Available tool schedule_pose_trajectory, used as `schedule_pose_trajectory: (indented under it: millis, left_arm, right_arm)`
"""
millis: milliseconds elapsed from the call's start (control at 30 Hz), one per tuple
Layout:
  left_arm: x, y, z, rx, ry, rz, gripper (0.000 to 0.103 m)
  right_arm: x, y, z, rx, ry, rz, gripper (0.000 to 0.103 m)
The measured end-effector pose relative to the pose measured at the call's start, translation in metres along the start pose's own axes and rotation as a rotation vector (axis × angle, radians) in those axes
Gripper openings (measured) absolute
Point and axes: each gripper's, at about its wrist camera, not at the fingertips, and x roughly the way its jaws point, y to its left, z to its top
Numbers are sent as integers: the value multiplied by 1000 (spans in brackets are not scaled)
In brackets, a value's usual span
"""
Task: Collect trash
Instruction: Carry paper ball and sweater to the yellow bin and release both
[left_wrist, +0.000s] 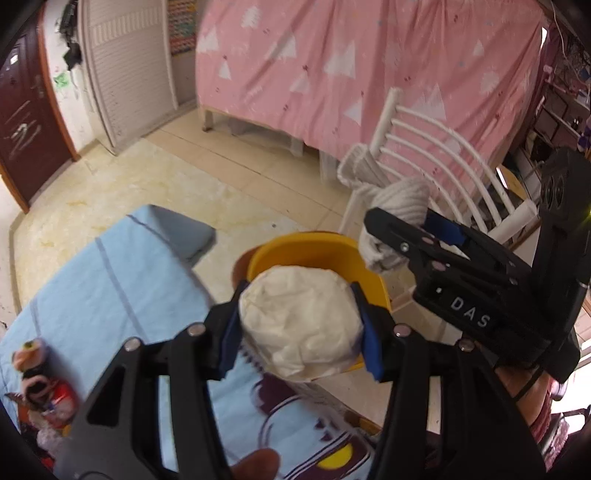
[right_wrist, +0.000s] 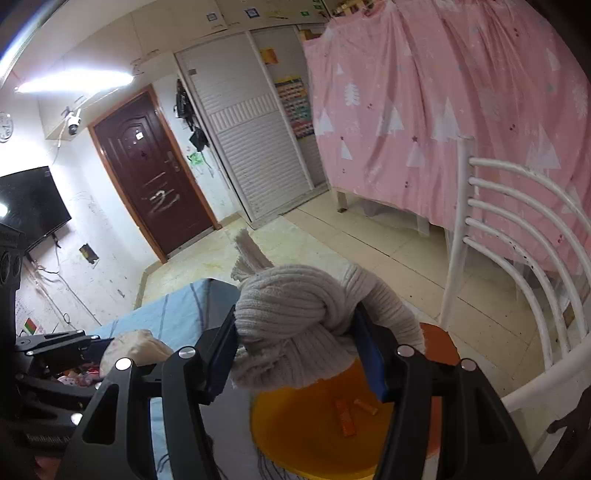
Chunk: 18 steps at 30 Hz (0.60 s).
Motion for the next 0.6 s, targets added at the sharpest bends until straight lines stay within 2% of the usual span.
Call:
schedule_pose_trajectory:
  millis: [200, 400, 433, 467, 500, 600]
  left_arm:
    - [30, -12, 4, 27, 58, -3, 52]
    - [42, -13, 7, 17, 82, -7, 52]
    - [43, -14, 7, 16, 85, -9, 54]
    - [42, -13, 7, 15, 83, -6, 63]
    - [41, -13, 7, 13, 78, -4, 67]
    - [36, -15, 7, 19, 65, 7, 67]
  right_arm:
    - [15, -20, -4, 55, 30, -23, 55]
    - [20, -30, -5, 90, 41, -20, 56]
    - [20, -31, -6, 95, 43, -22, 56]
    - [20, -31, -6, 97, 44, -24, 56]
    - [20, -30, -6, 97, 45, -24, 56]
    - [19, -29, -6, 97, 42, -24, 57]
